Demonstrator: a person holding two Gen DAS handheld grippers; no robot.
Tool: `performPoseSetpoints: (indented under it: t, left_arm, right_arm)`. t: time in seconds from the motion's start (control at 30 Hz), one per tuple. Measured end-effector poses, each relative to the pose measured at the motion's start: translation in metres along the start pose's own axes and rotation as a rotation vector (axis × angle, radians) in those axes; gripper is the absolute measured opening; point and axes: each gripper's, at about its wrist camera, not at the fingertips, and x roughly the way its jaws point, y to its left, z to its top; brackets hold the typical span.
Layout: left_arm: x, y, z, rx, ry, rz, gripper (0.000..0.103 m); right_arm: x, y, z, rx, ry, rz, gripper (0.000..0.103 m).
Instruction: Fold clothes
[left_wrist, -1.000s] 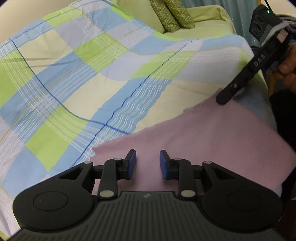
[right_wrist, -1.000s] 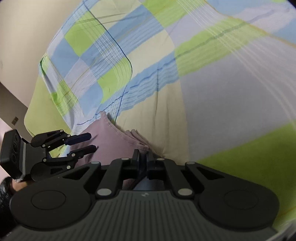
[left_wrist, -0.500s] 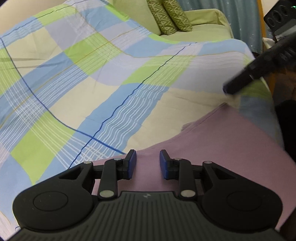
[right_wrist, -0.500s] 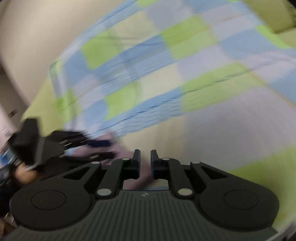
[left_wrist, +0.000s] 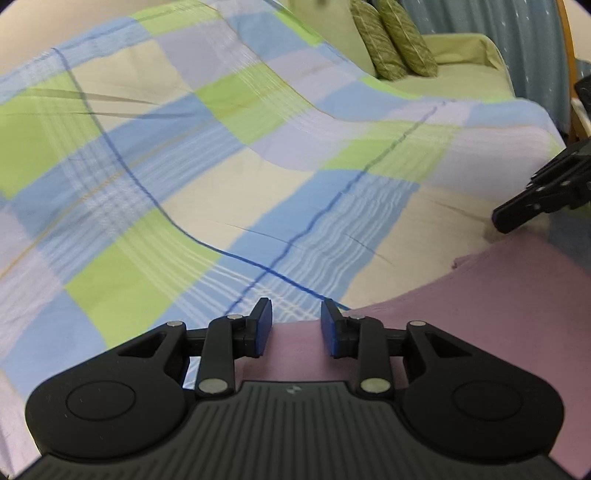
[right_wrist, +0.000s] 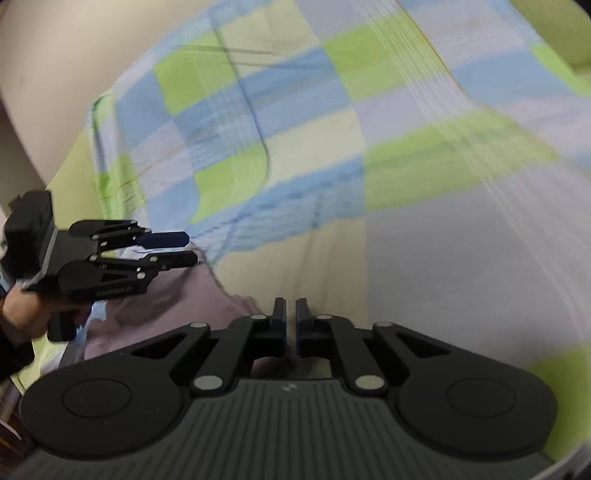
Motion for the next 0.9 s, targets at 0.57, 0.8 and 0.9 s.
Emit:
performPoseSetpoints:
  t: [0.57,0.8,0.9]
  left_arm:
    - [0.019,0.036,-0.038,0.007,0.052,0.099,0.036]
    - [-0.050,0.040,-0.051,-0.083,0.005,0.159,0.034]
    - [-0.069,0.002,-0.048,-0.059,-0.021,0.054,0.035]
  right_arm:
    - [0.035,0.028,-0.012,-0.241,0.050,0.002,0.000]
    - [0.018,0.045,-0.011,-0.221,0.031,0.010,0.005]
    - [0.009,0.063,-0.016,-0.253,0.025,0.061,0.006]
